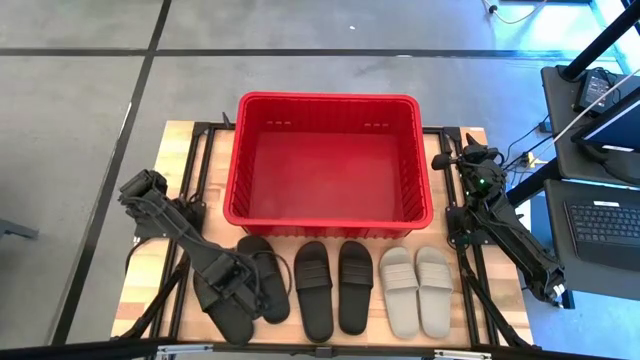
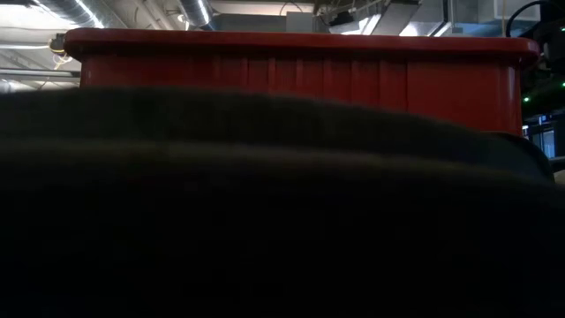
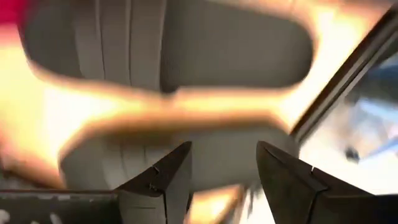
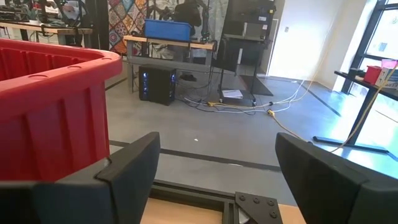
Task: Pick and place slides into bin
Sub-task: Put the black slide into the red bin
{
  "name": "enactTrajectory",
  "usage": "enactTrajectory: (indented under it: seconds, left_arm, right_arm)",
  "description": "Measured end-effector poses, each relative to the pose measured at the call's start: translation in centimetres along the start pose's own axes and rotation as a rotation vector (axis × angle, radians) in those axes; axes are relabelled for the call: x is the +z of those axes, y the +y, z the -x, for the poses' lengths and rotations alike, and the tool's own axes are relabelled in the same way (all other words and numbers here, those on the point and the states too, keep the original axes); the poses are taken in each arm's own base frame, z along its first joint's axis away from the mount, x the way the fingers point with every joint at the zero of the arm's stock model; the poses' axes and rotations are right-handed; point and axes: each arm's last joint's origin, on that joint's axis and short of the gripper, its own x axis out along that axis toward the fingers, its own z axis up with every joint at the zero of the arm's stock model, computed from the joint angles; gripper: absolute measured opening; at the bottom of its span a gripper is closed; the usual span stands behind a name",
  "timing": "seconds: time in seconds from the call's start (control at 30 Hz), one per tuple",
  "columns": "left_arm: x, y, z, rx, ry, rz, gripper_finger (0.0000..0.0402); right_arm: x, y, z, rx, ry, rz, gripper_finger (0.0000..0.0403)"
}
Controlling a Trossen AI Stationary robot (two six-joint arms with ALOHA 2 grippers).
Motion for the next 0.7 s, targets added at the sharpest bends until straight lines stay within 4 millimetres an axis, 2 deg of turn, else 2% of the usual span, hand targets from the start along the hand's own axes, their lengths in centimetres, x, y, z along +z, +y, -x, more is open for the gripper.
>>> enactTrajectory:
  seconds: [0.13, 0.5, 0.6, 0.7]
  left_arm:
    - [-0.7, -0.5, -2.0, 0.091, 0.152, 0.099, 0.0172]
    - [-0.8, -2.4, -10.0, 0.34, 0.379, 0.236, 0.0172]
    - [-0.9, -2.5, -10.9, 0.381, 0.414, 0.273, 0.0172]
    - [-1.1, -2.5, -10.9, 0.396, 0.393, 0.295, 0.0172]
  right_arm:
    - [0.0, 0.0, 0.0, 0.0, 0.0, 0.0, 0.032]
    - [0.0, 0.0, 0.0, 0.0, 0.0, 0.0, 0.032]
    - [0.0, 0.0, 0.0, 0.0, 0.0, 0.0, 0.032]
    - [0.0, 0.0, 0.0, 0.0, 0.0, 0.0, 0.032]
